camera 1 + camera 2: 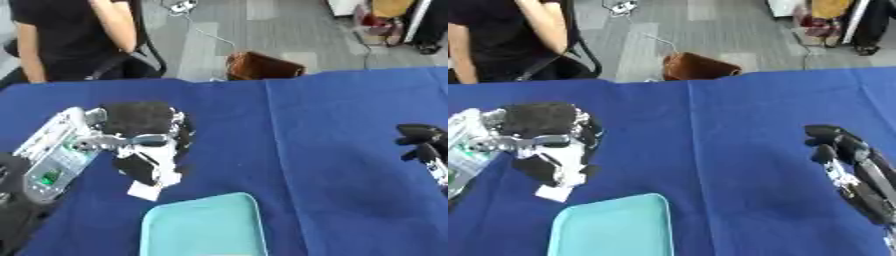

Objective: Pick up objects on the table and place them in the box.

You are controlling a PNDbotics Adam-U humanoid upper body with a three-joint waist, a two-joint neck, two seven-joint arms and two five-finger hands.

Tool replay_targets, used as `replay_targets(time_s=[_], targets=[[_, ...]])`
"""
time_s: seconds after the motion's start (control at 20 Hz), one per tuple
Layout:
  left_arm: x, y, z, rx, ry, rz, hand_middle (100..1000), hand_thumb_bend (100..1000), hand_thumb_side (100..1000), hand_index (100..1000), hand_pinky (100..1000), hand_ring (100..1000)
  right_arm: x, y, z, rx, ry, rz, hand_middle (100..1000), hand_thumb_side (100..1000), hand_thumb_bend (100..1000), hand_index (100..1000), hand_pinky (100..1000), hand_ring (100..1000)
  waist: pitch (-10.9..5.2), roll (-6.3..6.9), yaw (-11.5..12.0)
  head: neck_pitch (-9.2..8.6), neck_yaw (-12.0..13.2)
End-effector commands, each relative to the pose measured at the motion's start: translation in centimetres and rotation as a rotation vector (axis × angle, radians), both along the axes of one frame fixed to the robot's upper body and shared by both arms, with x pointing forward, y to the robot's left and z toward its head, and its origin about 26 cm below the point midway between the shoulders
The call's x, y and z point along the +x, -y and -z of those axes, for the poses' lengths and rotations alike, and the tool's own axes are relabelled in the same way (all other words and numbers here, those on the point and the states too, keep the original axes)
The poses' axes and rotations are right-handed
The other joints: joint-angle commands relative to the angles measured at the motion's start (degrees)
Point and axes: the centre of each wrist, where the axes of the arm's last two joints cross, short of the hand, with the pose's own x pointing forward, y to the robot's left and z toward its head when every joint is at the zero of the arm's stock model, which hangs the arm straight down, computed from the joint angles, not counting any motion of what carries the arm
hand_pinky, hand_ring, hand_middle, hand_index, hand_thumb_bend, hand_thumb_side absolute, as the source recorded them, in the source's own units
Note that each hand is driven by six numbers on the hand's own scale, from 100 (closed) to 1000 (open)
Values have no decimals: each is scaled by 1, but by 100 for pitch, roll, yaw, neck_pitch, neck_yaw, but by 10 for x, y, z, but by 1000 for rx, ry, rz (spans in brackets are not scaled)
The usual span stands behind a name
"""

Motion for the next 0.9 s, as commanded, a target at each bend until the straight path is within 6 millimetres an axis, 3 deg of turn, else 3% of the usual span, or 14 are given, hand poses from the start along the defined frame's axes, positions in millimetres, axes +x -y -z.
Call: replay_targets(time_s=[0.05,0.3,0.5,0.75,0.9], targets=[[-19,1,-30,-21,35,44,100,100,186,126,100,100,-1,6,-5,-12,12,14,849,858,100,857,646,782,-180,11,28,113,-9],[-38,2,-48,-71,5,100,100,100,202,126,100,100,-1,6,-3,-20,5,15,849,855,100,857,646,782,-250,55,52,337,-340],[-46,5,-54,-90,-15,130,100,100,210,126,100,100,-1,6,-3,-20,5,16,849,854,100,857,646,782,-281,59,44,407,-522],[-53,18,-54,-83,-27,190,100,100,213,126,100,100,0,6,-1,-18,0,18,849,856,100,857,646,782,-289,49,34,383,-534],[-53,28,-51,-86,-29,228,100,100,215,127,100,100,0,4,-1,-16,0,12,849,858,100,857,646,782,-268,32,1,280,-414]])
